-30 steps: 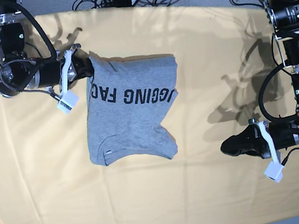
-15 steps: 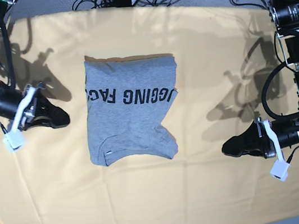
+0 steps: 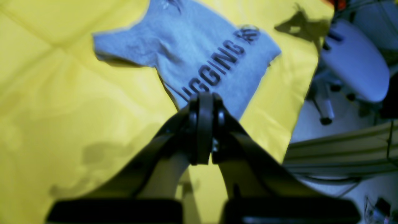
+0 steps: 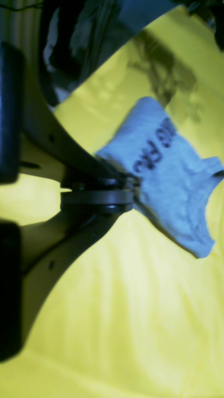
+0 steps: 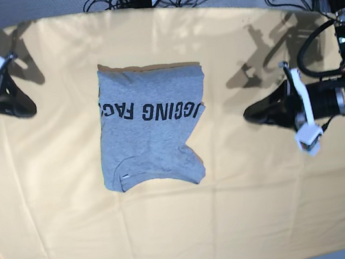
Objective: Layout the t-shirt on the table in an organized manner, then fold the t-shirt properly
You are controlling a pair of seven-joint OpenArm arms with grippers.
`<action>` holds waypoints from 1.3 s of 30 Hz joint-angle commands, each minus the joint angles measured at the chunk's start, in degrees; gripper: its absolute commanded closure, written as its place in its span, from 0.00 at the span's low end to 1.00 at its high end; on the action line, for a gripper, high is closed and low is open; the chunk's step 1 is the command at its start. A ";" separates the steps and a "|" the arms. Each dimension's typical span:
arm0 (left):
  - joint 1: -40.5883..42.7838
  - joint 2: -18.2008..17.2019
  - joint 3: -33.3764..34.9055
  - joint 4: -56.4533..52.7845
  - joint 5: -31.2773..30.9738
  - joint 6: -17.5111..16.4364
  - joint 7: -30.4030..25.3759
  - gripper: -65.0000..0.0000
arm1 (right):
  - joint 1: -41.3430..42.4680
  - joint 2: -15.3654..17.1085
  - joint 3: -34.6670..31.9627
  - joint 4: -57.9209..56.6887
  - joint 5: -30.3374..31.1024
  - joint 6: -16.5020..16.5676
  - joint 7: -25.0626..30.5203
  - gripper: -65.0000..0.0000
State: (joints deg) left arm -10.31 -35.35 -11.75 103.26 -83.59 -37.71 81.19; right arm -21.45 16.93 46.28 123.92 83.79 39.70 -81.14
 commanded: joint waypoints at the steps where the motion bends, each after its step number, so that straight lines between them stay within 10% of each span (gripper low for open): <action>1: 1.05 -1.73 -2.36 2.49 -1.41 1.03 -1.19 1.00 | -1.86 0.85 1.03 2.23 1.21 0.30 1.14 1.00; 19: 58.42 -2.73 -33.16 31.74 -1.41 3.89 -1.19 1.00 | -34.71 -5.84 12.22 7.21 1.21 0.30 1.14 1.00; 32: 75.97 5.60 -24.81 15.26 -1.41 -2.29 -1.19 1.00 | -44.13 -3.41 -4.42 -18.36 1.21 0.30 1.14 1.00; 39: 68.30 5.73 -9.33 -4.42 11.82 -2.29 -2.32 1.00 | -36.54 -2.60 -18.99 -32.30 -17.90 0.30 6.88 1.00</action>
State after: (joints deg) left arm 57.21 -29.02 -20.53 98.02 -70.76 -39.88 78.76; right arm -56.88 13.78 26.76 90.96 64.86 39.68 -73.54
